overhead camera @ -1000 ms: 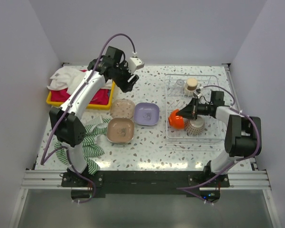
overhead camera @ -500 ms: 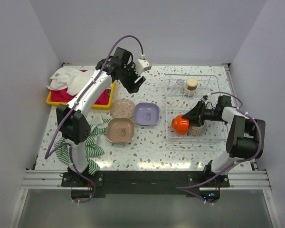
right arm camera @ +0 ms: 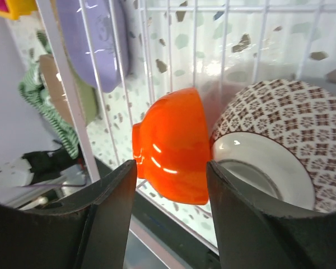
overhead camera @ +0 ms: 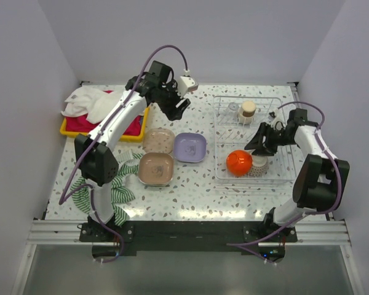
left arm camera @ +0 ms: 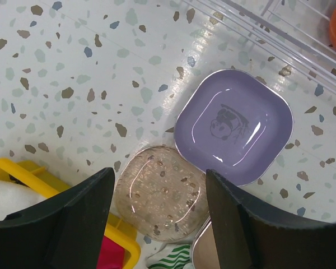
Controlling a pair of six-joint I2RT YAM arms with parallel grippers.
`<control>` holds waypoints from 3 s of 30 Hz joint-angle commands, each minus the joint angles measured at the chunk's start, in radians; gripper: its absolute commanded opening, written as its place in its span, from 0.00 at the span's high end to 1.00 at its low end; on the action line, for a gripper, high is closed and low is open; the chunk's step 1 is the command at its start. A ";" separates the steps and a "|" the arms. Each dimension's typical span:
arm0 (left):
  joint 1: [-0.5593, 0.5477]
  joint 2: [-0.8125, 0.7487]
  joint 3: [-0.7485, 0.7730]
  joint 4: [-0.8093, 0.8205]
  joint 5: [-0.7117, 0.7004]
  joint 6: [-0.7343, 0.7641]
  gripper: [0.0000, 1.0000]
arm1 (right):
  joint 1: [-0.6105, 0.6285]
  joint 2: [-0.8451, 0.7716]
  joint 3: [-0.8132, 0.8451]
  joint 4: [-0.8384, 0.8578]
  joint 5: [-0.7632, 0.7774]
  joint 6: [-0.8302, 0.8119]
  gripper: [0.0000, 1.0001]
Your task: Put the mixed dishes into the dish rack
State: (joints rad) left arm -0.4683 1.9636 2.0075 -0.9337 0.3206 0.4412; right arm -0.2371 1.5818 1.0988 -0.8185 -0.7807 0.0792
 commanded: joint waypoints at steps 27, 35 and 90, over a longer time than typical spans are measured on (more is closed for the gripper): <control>-0.006 -0.045 0.019 0.016 0.037 0.010 0.30 | 0.024 -0.135 0.142 -0.143 0.090 -0.388 0.34; -0.006 -0.069 -0.013 0.010 0.015 0.021 0.30 | 0.027 -0.045 0.312 -0.367 0.172 -0.962 0.29; -0.006 -0.046 -0.024 -0.011 0.021 0.034 0.30 | 0.194 -0.040 0.182 -0.337 0.376 -1.546 0.22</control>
State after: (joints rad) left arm -0.4683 1.9518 1.9812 -0.9451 0.3115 0.4572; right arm -0.0505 1.5612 1.2999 -1.1957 -0.4095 -1.4422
